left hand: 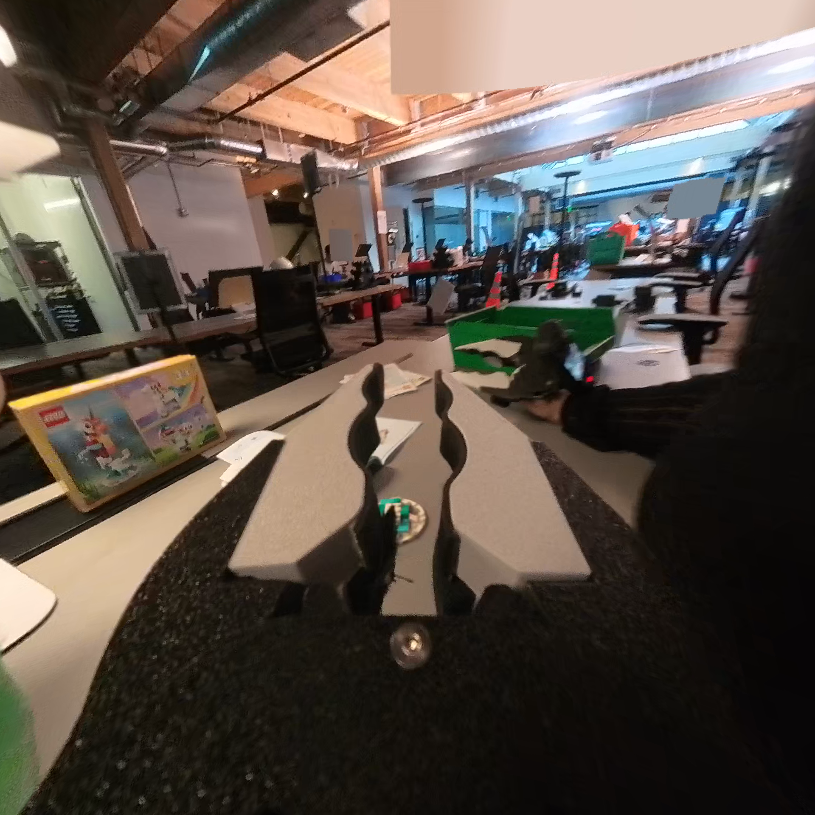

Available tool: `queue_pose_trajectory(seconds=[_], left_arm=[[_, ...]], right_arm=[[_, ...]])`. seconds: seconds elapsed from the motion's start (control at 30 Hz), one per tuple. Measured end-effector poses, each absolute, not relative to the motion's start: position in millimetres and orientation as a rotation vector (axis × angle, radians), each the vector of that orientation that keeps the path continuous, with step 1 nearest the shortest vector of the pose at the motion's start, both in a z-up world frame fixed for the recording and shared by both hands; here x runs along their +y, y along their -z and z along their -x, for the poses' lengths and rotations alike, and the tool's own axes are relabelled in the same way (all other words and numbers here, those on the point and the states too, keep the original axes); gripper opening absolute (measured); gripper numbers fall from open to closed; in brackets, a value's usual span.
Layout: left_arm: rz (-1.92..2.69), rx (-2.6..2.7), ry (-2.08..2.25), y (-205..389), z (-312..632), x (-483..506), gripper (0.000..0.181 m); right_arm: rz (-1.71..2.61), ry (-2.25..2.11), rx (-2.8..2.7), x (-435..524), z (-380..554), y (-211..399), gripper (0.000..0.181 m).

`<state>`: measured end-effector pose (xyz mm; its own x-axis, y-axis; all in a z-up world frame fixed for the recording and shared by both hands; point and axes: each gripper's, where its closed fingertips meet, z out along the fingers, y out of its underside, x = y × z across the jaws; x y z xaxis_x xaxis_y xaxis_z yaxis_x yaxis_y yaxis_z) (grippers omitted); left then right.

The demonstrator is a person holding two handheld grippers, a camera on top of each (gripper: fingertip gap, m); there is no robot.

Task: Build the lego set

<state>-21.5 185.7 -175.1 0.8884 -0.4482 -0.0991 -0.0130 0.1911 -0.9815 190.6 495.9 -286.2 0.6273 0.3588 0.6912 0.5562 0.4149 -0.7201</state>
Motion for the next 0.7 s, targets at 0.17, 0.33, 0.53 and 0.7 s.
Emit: queue_pose_trajectory(seconds=[0.17,0.33,0.53,0.7], left_arm=[[1.354,0.157,0.123,139,108,113,0.025],[1.533,-0.281,-0.262,154,244,48,0.034],[1.942,-0.34,-0.206,217,286,37,0.031],[2.364,-0.273,-0.046,286,283,60,0.024]], right_arm=[[1.199,0.178,-0.919,500,-195,286,0.039],[1.206,0.207,-0.9,502,-198,285,0.038],[1.221,0.217,-0.904,505,-199,287,0.037],[1.214,0.219,-0.914,503,-198,287,0.035]])
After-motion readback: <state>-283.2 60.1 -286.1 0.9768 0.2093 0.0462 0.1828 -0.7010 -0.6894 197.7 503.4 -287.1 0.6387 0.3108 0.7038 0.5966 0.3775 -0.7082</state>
